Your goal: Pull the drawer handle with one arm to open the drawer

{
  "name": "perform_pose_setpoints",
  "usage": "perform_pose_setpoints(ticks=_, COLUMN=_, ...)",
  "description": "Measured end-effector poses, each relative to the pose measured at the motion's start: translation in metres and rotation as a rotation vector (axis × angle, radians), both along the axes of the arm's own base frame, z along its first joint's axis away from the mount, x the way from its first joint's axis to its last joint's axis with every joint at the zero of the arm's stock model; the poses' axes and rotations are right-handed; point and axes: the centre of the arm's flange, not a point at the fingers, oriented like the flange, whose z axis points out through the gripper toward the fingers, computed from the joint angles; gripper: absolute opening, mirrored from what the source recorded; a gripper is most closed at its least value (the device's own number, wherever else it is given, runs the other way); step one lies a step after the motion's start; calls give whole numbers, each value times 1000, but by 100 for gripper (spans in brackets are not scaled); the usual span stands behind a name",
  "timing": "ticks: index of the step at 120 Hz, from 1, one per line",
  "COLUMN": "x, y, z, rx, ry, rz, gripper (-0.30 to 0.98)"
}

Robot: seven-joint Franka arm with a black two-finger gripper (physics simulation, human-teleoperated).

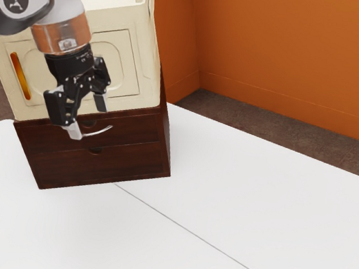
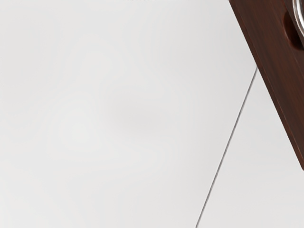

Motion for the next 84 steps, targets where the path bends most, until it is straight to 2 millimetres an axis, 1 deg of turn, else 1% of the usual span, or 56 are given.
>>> perform_pose_setpoints(ticks=14, x=-2, y=2, z=-7, rx=-1, ry=30, rz=-29, gripper=69)
perform_pose_setpoints(ticks=23, x=-3, y=3, z=-6, rx=-1, ry=29, rz=-43, gripper=69)
perform_pose_setpoints(ticks=30, x=-7, y=12, z=-10, rx=16, ry=32, rz=-39, gripper=69)
perform_pose_setpoints(ticks=33, x=-9, y=20, z=-14, rx=46, ry=42, rz=-30, gripper=69)
perform_pose_setpoints(ticks=40, x=-15, y=48, z=-23, rx=107, ry=59, rz=8, gripper=69)
perform_pose_setpoints(ticks=48, x=-17, y=71, z=-29, rx=151, ry=69, rz=40, gripper=69)
perform_pose_setpoints(ticks=56, x=-23, y=119, z=-45, rx=141, ry=92, rz=130, gripper=69)
perform_pose_setpoints(ticks=59, x=-27, y=131, z=-49, rx=122, ry=91, rz=157, gripper=69)
perform_pose_setpoints(ticks=61, x=-30, y=136, z=-49, rx=111, ry=87, rz=168, gripper=69)
perform_pose_setpoints(ticks=66, x=-37, y=138, z=-47, rx=84, ry=65, rz=181, gripper=69)
perform_pose_setpoints(ticks=72, x=-45, y=140, z=-50, rx=57, ry=45, rz=187, gripper=69)
perform_pose_setpoints(ticks=78, x=-57, y=146, z=-61, rx=36, ry=40, rz=198, gripper=69)
perform_pose_setpoints(ticks=81, x=-62, y=143, z=-63, rx=29, ry=31, rz=197, gripper=69)
perform_pose_setpoints(ticks=84, x=-63, y=135, z=-63, rx=24, ry=20, rz=187, gripper=69)
